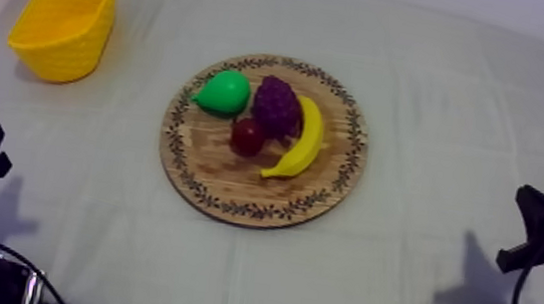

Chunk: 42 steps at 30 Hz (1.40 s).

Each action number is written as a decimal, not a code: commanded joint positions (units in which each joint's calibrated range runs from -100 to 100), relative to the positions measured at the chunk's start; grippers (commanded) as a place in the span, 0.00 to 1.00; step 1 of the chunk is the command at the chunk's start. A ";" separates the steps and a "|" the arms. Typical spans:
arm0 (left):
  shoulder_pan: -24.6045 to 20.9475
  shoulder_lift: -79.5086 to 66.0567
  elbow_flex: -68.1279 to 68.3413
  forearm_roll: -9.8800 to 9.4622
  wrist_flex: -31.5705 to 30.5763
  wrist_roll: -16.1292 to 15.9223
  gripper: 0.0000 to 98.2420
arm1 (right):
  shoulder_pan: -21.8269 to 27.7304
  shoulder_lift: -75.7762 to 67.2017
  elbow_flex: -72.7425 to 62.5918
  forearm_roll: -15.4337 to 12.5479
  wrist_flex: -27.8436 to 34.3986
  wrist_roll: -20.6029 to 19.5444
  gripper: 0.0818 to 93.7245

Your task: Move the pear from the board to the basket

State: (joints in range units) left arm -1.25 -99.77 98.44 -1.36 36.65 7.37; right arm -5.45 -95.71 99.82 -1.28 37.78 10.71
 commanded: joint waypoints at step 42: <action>13.00 1.25 0.53 0.79 -3.93 -3.62 0.00 | 0.01 -0.04 -0.05 -0.01 0.04 0.01 0.00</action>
State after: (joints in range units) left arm 10.42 -99.25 98.99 -0.60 33.33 3.87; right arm -5.45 -95.71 99.82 -1.28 37.78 10.72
